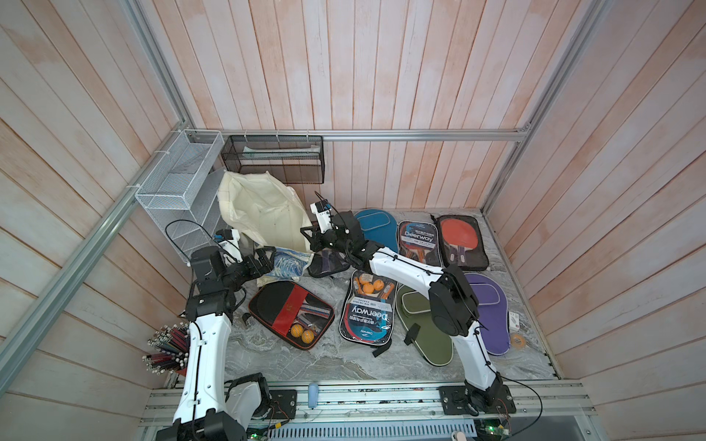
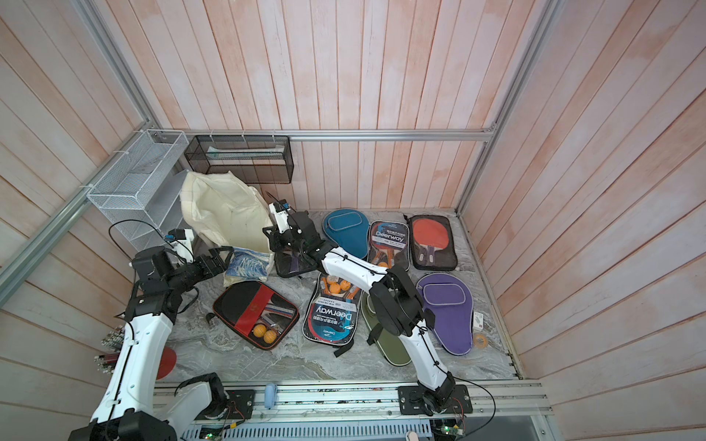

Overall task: Remove the ping pong set from the canvas bag
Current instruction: Adjust the canvas bag at the corner of the board.

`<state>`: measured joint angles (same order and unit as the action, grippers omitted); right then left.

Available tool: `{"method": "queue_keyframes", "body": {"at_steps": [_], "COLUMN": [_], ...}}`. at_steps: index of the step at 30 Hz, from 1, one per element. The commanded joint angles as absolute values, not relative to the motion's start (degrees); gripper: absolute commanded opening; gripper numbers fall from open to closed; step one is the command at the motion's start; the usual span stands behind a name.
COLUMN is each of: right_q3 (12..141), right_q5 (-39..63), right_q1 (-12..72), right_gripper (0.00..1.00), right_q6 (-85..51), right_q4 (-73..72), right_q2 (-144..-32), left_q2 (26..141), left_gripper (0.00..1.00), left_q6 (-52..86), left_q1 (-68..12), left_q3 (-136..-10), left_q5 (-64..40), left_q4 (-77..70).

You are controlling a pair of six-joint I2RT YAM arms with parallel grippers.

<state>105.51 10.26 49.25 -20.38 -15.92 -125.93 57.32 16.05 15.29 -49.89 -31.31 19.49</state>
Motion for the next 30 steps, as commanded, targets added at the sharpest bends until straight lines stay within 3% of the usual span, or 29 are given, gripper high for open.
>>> {"method": "queue_keyframes", "body": {"at_steps": [1, 11, 16, 17, 19, 23, 30], "right_q3": [105.61, 120.53, 141.49, 142.44, 139.17, 129.10, 104.21], "right_q5": [4.55, -7.30, -1.47, -0.36, 1.87, 4.52, 10.90], "right_q1": [49.55, 51.02, 51.30, 51.48, 51.50, 51.01, 44.45], "right_gripper": [0.00, 0.00, 0.00, 0.07, 0.42, 0.97, 0.99], "right_q6": [-20.04, -20.82, -20.18, -19.92, -19.63, -15.87, -8.92], "right_q4": [-25.08, -22.08, -10.89, -10.22, -10.95, -11.69, -14.70], "right_q2": [-126.93, -138.74, -149.14, -149.49, -147.77, -139.62, -114.76], "left_q2": [56.84, 55.01, 54.14, 54.16, 54.14, 53.07, 43.99], "left_gripper": [1.00, 1.00, 1.00, 1.00, 1.00, 1.00, 1.00], "left_q6": [15.69, 15.16, 15.16, 15.11, 14.89, 14.09, 12.25], "left_q1": [15.03, 14.98, 15.03, 15.03, 15.03, 15.01, 14.93], "left_q3": [-48.71, -48.17, -47.57, -47.55, -47.68, -48.87, -51.64], "left_q5": [-32.60, -32.08, -32.25, -32.23, -32.16, -32.26, -32.27], "left_q4": [17.86, 19.35, 19.34, 19.42, 19.69, 19.92, 14.40]}}
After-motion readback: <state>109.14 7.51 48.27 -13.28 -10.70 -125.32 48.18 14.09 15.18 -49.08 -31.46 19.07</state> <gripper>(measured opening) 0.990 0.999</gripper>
